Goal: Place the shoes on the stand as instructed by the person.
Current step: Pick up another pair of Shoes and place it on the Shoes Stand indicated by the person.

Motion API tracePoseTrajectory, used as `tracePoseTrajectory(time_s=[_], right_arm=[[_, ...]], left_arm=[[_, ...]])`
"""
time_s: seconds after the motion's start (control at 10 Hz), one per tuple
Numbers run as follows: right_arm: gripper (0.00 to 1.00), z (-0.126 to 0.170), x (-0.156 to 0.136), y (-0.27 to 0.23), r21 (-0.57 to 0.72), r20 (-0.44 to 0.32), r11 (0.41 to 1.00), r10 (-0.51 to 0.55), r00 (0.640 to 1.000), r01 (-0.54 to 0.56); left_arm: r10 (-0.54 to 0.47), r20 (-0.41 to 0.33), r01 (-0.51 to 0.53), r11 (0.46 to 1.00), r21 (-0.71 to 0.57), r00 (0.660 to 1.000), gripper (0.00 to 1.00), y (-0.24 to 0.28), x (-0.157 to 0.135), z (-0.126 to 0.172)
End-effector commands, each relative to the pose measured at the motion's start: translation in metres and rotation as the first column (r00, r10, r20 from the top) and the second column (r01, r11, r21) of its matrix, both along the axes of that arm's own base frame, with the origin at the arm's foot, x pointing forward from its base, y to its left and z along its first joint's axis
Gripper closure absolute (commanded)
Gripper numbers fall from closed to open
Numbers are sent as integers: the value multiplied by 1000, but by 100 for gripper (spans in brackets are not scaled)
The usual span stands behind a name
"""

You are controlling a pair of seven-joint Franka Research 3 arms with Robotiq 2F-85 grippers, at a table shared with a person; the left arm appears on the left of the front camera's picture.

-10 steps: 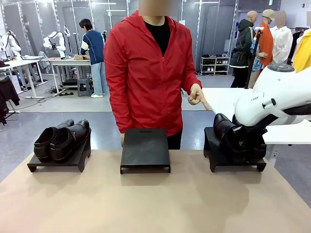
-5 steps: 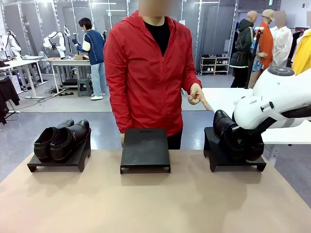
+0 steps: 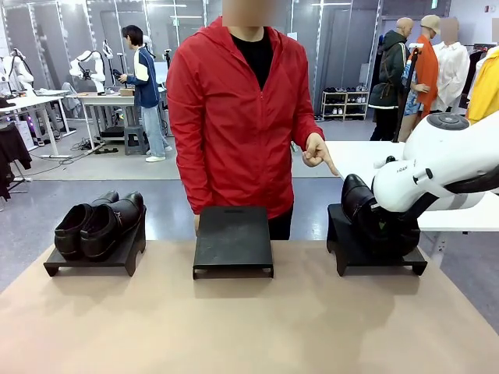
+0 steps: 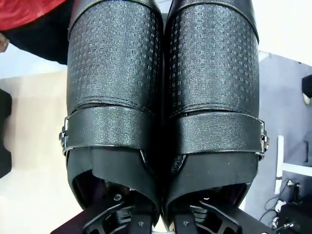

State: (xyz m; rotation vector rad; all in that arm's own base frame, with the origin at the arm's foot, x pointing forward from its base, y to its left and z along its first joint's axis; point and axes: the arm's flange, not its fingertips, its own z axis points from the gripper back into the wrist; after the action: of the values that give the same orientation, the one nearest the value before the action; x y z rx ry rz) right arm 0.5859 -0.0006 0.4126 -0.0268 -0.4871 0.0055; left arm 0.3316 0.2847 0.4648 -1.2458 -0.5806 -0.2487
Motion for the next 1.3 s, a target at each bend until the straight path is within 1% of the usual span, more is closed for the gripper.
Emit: tracePoseTrajectory(time_s=[0.0, 0.2, 0.4, 0.5, 0.8, 0.9, 1.0, 1.1, 1.2], right_arm=[[91, 5, 10, 1, 13, 46, 1000, -11, 999, 11], [91, 2, 12, 0, 25, 48, 1000, -17, 999, 16], [91, -2, 15, -2, 37, 68, 999, -13, 998, 10], [91, -6, 16, -2, 35, 51, 999, -10, 999, 8], [91, -9, 18, -3, 31, 44, 999, -19, 999, 17], [79, -8, 19, -4, 43, 45, 999, -26, 999, 24], [72, -8, 19, -5, 45, 48, 999, -30, 998, 28], [53, -7, 19, -5, 47, 50, 998, -31, 998, 29], [39, -6, 18, -6, 49, 51, 998, -34, 998, 32]], left_arm=[[5, 20, -5, 1000, -7, 1000, 0, -3, -3, 1], [5, 20, -5, 1000, -7, 1000, 0, -3, -3, 1], [5, 20, -5, 1000, -7, 1000, 0, -3, -3, 1], [5, 20, -5, 1000, -7, 1000, 0, -3, -3, 1], [5, 20, -5, 1000, -7, 1000, 0, -3, -3, 1], [5, 20, -5, 1000, -7, 1000, 0, -3, -3, 1], [5, 20, -5, 1000, -7, 1000, 0, -3, -3, 1], [5, 20, -5, 1000, -7, 1000, 0, -3, -3, 1], [5, 20, -5, 1000, -7, 1000, 0, -3, -3, 1]])
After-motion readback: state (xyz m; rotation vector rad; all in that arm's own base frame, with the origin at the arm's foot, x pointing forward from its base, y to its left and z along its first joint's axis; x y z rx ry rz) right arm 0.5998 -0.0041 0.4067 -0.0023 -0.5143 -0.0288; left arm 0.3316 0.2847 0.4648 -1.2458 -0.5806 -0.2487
